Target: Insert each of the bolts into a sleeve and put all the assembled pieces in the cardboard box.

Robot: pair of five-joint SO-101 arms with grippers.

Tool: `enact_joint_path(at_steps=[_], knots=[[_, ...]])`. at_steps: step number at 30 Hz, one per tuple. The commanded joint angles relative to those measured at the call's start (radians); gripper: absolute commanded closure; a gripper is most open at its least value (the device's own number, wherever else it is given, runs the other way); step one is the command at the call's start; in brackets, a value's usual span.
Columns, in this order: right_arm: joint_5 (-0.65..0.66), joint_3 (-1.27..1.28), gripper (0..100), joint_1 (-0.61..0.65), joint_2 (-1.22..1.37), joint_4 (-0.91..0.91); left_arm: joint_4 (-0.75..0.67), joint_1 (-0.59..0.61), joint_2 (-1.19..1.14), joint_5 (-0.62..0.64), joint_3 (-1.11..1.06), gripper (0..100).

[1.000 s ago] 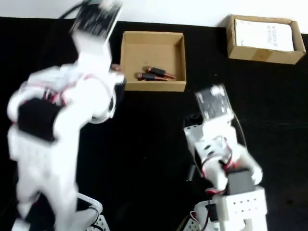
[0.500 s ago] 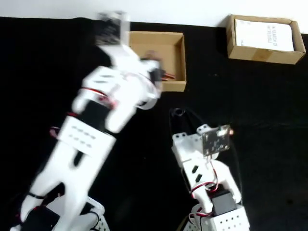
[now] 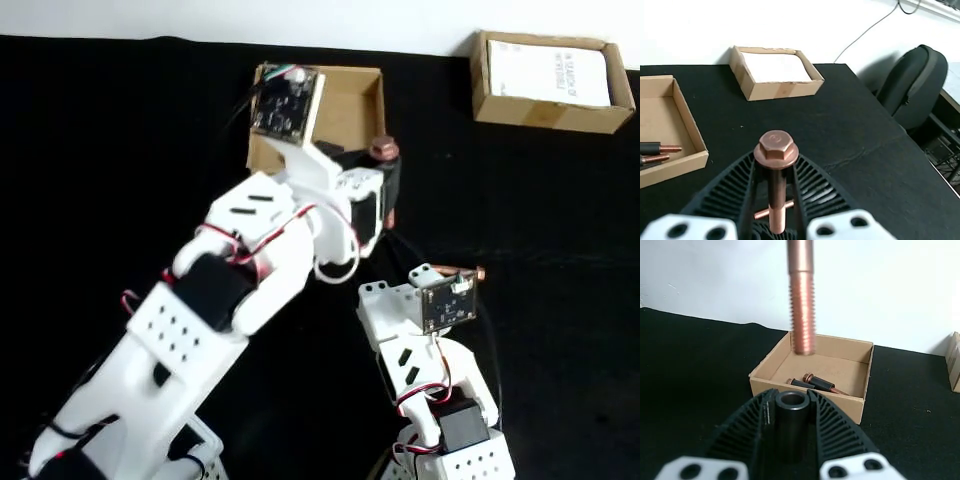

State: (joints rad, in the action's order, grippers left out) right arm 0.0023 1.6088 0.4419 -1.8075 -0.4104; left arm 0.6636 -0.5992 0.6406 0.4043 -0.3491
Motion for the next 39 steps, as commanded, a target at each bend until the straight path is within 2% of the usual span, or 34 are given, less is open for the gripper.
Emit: enact_joint_path(at_steps=[1, 3, 8, 15, 20, 26, 32, 39], knots=[[0.000, -0.013, 99.1, 0.004, -0.021, 0.021, 0.002, -0.012, 0.074, -0.035, -0.007, 99], [0.032, -0.013, 99.1, 0.004, -0.021, 0.021, 0.002, -0.015, 0.088, -0.075, -0.030, 99], [0.083, -0.013, 99.1, 0.004, -0.022, 0.021, -0.005, -0.013, 0.093, -0.084, -0.094, 99], [0.083, -0.013, 99.1, 0.007, -0.022, 0.021, -0.163, -0.015, 0.096, -0.086, -0.214, 99], [0.083, -0.015, 99.1, 0.007, -0.022, 0.021, -0.166, -0.013, 0.091, -0.089, -0.216, 99], [0.083, -0.015, 99.1, 0.007, -0.022, 0.021, -0.213, -0.015, 0.093, -0.173, -0.217, 99], [0.083, -0.015, 99.1, 0.005, -0.022, 0.021, -0.209, -0.016, 0.091, -0.184, -0.228, 99], [0.086, -0.015, 99.1, 0.004, -0.024, 0.021, -0.215, -0.031, 0.097, -0.176, -0.371, 99]])
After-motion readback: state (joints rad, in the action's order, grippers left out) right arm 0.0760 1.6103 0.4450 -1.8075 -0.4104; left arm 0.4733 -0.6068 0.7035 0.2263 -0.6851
